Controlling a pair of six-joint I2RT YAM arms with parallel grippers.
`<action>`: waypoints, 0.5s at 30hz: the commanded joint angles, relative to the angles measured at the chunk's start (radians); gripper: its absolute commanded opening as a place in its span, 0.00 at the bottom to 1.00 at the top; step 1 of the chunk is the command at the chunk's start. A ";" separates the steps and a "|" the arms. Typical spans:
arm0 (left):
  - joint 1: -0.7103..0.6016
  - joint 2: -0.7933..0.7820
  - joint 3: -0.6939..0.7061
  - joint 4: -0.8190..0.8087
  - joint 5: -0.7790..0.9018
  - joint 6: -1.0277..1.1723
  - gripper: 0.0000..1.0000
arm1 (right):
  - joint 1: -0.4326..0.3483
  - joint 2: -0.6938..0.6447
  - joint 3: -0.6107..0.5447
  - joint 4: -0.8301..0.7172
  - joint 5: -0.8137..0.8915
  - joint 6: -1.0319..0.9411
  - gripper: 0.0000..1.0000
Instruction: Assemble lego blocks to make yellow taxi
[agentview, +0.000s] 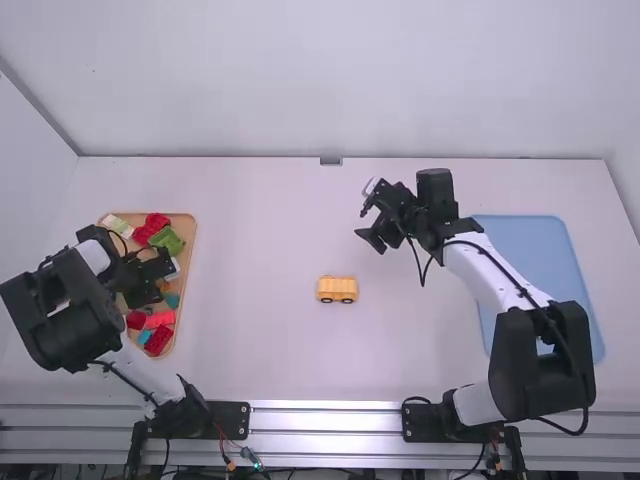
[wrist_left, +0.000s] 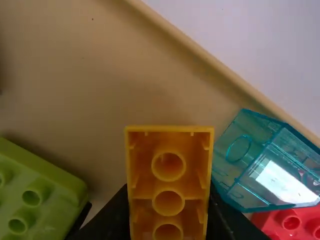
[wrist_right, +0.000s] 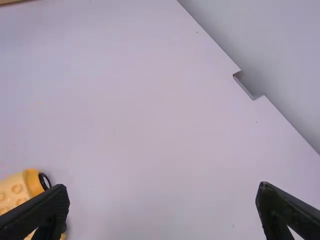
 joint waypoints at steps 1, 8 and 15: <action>0.000 0.013 0.006 -0.026 0.018 -0.003 0.32 | 0.004 -0.030 0.032 0.000 -0.009 0.006 0.98; 0.000 0.011 0.106 -0.132 0.019 -0.082 0.22 | 0.004 -0.030 0.032 0.000 -0.008 0.006 0.99; -0.006 0.011 0.259 -0.227 0.114 -0.265 0.21 | 0.004 -0.030 0.032 0.000 -0.010 0.006 0.98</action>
